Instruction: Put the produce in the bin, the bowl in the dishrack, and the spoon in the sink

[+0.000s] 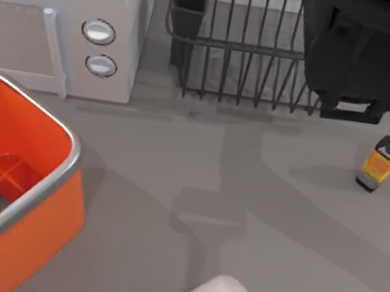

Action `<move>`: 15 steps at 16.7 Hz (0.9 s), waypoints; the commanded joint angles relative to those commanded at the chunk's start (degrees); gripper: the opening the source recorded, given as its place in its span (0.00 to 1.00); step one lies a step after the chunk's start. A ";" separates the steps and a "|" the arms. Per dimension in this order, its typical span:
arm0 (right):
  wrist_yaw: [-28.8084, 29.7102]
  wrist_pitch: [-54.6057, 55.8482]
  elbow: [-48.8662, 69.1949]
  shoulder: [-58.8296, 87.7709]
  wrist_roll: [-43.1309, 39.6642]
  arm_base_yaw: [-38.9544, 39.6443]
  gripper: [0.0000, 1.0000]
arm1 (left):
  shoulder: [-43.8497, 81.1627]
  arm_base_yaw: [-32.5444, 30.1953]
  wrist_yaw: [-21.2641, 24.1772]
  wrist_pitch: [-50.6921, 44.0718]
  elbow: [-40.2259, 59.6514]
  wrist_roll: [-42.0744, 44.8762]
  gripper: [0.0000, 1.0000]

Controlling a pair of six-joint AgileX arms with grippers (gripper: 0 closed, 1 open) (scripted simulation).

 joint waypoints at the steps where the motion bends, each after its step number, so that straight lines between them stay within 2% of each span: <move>1: -0.91 1.26 -0.07 1.23 -0.03 -0.54 0.00 | 0.00 0.00 0.00 0.00 0.00 0.00 1.00; 4: -5.06 8.51 -0.69 8.06 -0.21 -4.02 0.00 | 0.00 0.00 0.00 0.00 0.00 0.00 1.00; 11: -17.88 34.70 -4.88 28.53 -0.87 -18.13 0.00 | 0.00 0.00 0.00 0.00 0.00 0.00 1.00; 15: -21.91 40.72 -6.17 33.59 -0.86 -22.60 0.00 | 0.00 0.00 0.00 0.00 0.00 0.00 1.00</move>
